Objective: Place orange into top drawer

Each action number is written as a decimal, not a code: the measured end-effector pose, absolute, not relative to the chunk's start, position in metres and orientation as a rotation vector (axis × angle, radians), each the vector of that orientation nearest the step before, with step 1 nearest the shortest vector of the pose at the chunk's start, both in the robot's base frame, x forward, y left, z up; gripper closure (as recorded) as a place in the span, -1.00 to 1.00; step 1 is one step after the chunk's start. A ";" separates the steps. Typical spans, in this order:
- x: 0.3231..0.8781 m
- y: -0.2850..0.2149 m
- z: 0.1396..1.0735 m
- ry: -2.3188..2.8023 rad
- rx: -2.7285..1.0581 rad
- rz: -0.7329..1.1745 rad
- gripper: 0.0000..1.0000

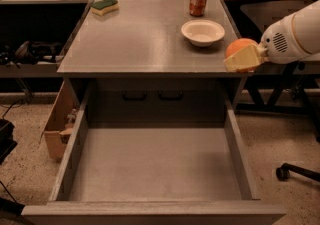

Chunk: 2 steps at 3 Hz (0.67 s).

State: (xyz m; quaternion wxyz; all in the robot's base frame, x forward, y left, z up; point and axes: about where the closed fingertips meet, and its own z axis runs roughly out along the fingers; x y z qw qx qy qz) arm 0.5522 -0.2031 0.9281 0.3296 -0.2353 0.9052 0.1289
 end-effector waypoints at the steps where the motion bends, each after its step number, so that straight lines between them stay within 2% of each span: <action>1: 0.552 -0.203 0.928 2.368 -0.616 0.337 1.00; 2: 0.559 -0.190 0.922 2.379 -0.651 0.329 1.00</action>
Offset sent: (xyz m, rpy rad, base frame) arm 0.0161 0.0284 -0.0155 -0.0443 0.0281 0.0470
